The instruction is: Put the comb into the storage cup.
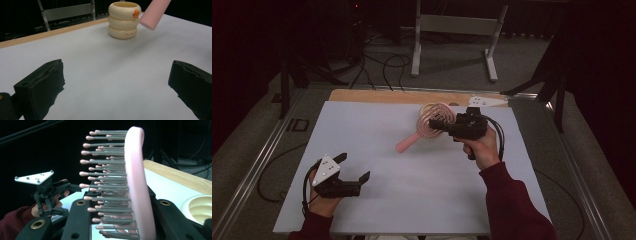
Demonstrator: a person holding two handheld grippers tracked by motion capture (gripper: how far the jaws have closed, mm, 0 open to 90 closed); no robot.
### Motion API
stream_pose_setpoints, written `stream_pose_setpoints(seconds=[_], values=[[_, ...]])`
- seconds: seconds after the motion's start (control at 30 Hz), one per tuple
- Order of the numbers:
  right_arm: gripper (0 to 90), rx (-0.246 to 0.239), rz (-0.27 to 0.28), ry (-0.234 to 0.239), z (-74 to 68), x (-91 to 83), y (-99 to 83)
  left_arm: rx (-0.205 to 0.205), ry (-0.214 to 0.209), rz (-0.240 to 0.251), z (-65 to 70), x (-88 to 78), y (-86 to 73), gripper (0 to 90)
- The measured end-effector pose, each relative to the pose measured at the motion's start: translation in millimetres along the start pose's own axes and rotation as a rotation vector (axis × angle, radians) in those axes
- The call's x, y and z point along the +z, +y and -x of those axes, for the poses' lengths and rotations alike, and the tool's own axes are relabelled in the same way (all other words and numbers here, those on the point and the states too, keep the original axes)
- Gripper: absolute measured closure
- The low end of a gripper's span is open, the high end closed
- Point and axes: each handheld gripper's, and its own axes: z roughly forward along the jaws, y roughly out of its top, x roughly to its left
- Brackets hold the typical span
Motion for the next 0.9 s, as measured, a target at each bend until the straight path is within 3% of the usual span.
stream_pose_setpoints(seconds=[0.9], values=[[64.0,0.052,-0.003,-0.059,22.9,11.9,20.6,-0.011,0.018,0.009,-3.1,-2.7,-2.0,1.2]])
